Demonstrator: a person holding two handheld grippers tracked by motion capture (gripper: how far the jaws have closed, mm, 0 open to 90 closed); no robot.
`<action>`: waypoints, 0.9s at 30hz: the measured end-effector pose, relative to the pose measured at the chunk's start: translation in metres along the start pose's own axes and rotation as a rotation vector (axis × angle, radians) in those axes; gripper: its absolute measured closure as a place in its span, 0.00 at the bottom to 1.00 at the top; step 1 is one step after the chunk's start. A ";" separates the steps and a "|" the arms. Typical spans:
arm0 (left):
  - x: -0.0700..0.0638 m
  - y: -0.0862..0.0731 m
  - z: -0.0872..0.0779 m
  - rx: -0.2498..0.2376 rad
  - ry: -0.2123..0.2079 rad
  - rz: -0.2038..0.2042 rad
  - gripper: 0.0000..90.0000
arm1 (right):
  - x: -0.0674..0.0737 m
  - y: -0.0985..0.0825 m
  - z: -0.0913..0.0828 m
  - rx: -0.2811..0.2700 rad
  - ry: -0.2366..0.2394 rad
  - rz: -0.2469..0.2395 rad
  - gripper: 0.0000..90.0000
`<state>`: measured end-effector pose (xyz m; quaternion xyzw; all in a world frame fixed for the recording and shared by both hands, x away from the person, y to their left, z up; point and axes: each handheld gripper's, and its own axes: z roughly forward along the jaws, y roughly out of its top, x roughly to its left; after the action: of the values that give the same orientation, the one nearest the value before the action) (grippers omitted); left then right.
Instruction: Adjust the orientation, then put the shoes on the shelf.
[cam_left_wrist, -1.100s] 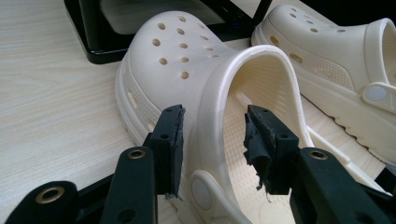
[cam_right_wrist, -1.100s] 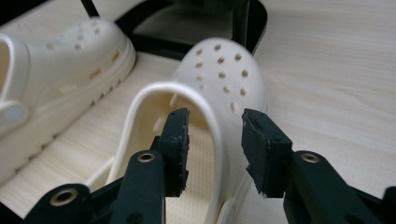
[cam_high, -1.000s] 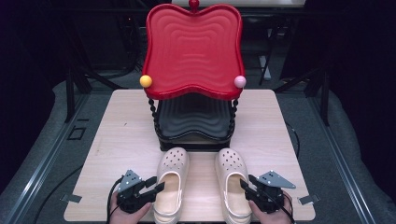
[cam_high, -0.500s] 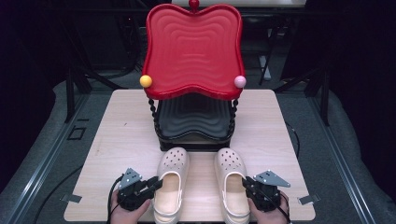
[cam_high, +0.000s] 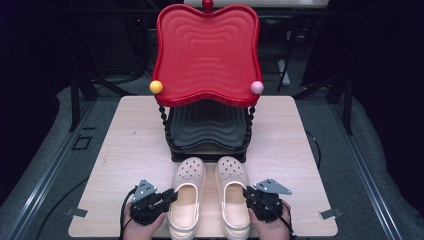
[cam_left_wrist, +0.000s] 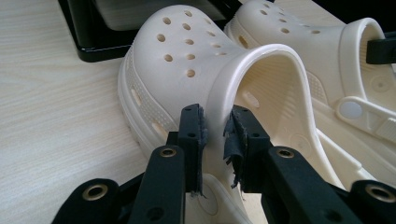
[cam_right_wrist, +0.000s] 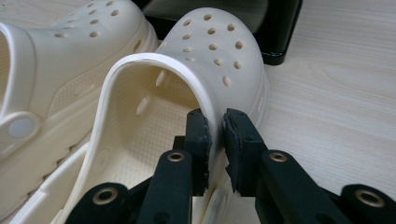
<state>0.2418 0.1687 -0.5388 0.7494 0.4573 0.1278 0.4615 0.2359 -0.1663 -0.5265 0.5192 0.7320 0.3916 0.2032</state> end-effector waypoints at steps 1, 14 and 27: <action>0.000 0.000 0.000 0.000 0.000 0.000 0.84 | 0.000 0.000 0.000 0.000 0.000 0.000 0.88; -0.006 0.003 0.008 0.002 -0.011 0.008 0.84 | 0.013 0.003 0.010 -0.042 0.015 0.087 0.84; -0.007 0.007 0.012 -0.001 -0.007 0.011 0.84 | 0.013 0.000 0.012 -0.047 0.129 0.222 0.83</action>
<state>0.2493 0.1552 -0.5384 0.7521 0.4515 0.1278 0.4628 0.2392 -0.1499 -0.5326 0.5659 0.6722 0.4612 0.1234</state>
